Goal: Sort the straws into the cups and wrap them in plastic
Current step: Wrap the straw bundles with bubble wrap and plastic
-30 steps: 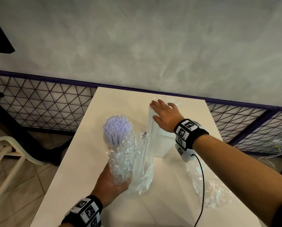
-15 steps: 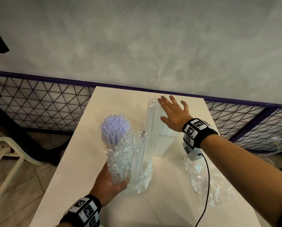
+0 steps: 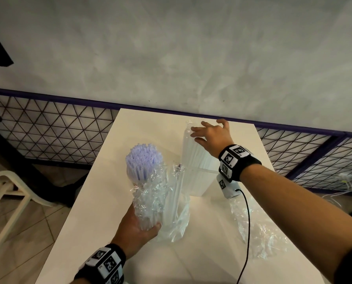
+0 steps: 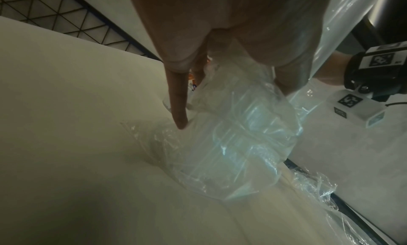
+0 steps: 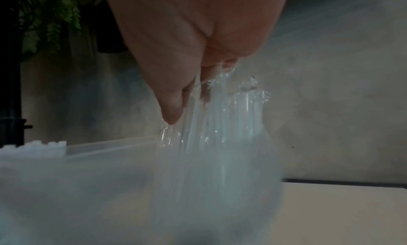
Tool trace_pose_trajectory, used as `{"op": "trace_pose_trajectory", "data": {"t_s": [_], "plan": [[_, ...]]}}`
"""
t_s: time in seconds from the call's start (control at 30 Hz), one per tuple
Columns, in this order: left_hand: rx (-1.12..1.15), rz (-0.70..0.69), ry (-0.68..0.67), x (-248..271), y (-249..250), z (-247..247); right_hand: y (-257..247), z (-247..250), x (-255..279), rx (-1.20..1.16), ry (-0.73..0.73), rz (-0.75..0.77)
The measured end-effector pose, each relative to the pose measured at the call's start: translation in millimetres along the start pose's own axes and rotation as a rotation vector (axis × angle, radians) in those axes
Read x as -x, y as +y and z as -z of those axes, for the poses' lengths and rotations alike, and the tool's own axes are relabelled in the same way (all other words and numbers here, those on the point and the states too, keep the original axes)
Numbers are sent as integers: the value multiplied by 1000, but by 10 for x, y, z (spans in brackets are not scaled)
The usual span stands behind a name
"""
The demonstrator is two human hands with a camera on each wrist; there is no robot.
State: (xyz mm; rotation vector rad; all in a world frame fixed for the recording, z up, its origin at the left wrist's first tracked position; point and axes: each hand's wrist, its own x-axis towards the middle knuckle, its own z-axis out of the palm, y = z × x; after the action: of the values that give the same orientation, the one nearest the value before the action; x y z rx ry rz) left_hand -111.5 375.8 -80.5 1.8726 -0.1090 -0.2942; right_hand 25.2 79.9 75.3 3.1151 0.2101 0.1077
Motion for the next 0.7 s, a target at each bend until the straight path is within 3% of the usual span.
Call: {"op": "trace_pose_trajectory", "data": {"t_s": [0.1, 0.2, 0.3, 0.43, 0.7], "plan": [[-34, -13, -1, 3, 19, 16, -37, 46, 66, -53, 63, 52], [-63, -41, -6, 5, 40, 20, -250, 239, 205, -262, 137, 200], [-70, -46, -18, 5, 54, 32, -546, 338, 419, -381, -121, 384], [-62, -61, -33, 45, 81, 46, -787, 284, 630, -304, -396, 429], [24, -58, -64, 135, 127, 53, -809, 97, 698, -465, -313, 390]]}}
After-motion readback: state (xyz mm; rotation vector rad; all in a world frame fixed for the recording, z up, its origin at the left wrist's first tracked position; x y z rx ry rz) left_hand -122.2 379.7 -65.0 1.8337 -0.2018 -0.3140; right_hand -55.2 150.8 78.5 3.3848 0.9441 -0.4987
